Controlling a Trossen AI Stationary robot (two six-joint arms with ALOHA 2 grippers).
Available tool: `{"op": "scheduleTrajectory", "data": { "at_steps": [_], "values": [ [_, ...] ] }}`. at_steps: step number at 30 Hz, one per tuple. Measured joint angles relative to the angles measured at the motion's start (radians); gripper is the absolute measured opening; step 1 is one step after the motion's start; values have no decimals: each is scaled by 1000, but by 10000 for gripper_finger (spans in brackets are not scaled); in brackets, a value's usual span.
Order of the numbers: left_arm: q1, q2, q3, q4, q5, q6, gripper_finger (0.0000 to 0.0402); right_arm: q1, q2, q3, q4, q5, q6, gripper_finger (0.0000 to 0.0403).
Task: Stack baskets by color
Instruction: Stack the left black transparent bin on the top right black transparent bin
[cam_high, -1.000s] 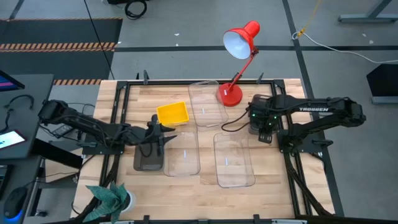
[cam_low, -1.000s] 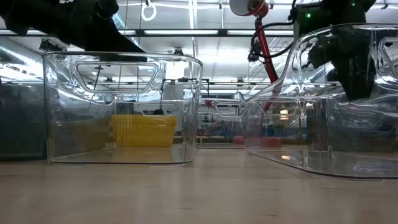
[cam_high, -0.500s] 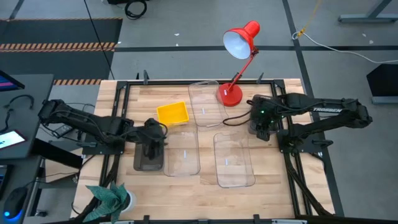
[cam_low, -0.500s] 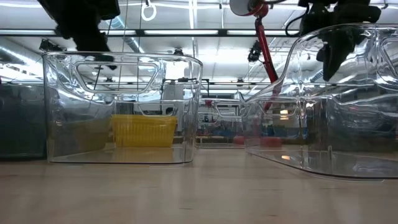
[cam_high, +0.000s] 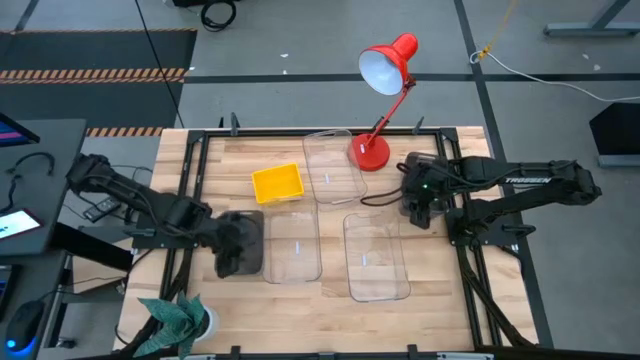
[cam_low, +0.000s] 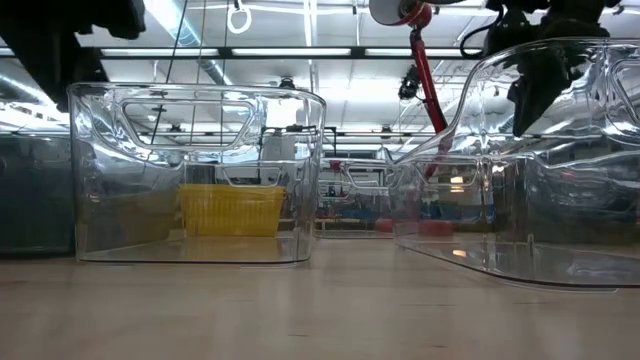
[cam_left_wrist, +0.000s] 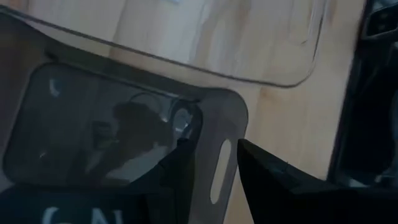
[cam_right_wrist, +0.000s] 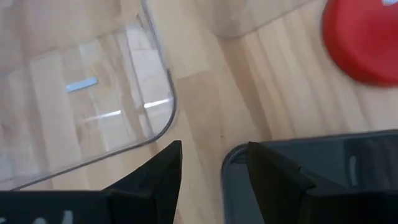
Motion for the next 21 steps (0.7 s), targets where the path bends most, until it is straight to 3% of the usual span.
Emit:
{"op": "scheduleTrajectory", "data": {
  "at_steps": [9,21],
  "values": [
    [-141,188,98,-87,-47,-97,129,0,0,0,70,26,-46,183],
    [-220,405,172,-173,-73,-117,215,0,0,0,70,26,-54,183]
  ]
}}
